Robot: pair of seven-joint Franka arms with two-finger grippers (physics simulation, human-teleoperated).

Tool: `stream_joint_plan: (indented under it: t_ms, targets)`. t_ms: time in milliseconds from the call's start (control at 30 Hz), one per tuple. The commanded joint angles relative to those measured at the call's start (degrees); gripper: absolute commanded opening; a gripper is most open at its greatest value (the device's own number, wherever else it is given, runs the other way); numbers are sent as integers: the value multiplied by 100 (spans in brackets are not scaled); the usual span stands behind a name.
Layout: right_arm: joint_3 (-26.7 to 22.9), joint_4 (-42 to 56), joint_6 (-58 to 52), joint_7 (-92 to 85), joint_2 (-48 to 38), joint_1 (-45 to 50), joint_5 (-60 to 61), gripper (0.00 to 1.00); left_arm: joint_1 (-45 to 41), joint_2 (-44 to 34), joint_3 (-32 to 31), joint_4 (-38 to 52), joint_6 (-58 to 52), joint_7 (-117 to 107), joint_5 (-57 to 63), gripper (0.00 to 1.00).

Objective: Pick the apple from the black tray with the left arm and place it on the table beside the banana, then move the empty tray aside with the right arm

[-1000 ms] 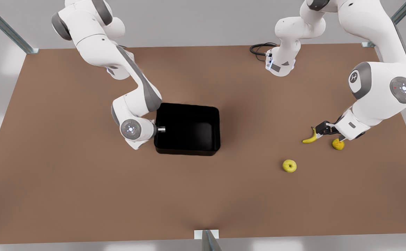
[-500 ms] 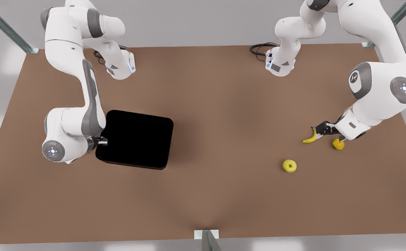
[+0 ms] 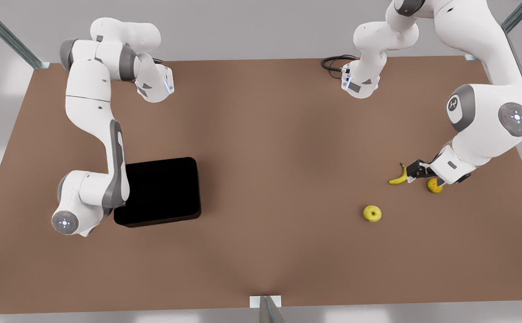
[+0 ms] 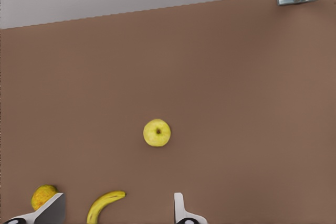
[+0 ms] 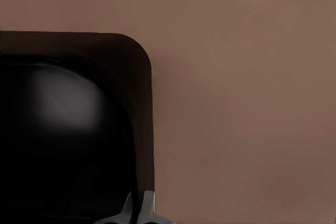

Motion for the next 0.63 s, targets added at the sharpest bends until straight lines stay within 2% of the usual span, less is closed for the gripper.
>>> stream_joint_plan:
  t_ms: [0,33,67,133,167,233,267,300,333,367,400,433,500,600]
  targets:
    - [6,2,444,-1918,44,-3,-22,19,0,6,-7,5,156,-17,119,100]
    - [15,2,444,-1900,44,-3,-13,28,-8,6,-7,5,147,-26,128,100]
    - [15,2,444,-1900,44,-3,162,44,-8,6,-7,5,147,-26,128,100]
    - [6,55,453,-1839,44,-3,250,87,-8,6,-7,5,156,-26,128,100]
    - [6,64,444,-1830,44,-3,259,100,-52,6,-7,5,156,-26,137,100]
    - [50,108,400,-1812,-79,32,268,100,-52,15,-7,5,156,-26,137,100]
    - [242,108,251,-1435,-553,6,285,100,-52,15,-7,5,156,-26,137,100]
    - [726,108,-355,-671,-1063,-187,189,100,-52,15,-7,5,156,-26,137,100]
    - [1841,64,-970,217,-1766,-688,-354,100,-52,15,-7,5,156,-26,137,100]
    - [3254,-225,-1164,780,-2406,-1503,-1365,100,-52,24,-7,5,156,-26,146,100]
    - [3487,-787,-1051,789,-2926,-1814,-1393,100,-52,24,-7,5,156,-26,146,100]
    - [3206,-1289,-243,798,-3033,-1831,-1393,100,-52,24,-7,5,156,-26,146,100]
    - [3047,-1246,22,1334,-3050,-1822,-1384,100,-52,24,-7,5,156,-26,146,100]
    - [3214,-1158,-57,2134,-3041,-1778,-1437,100,-87,24,-7,5,156,-26,251,100]
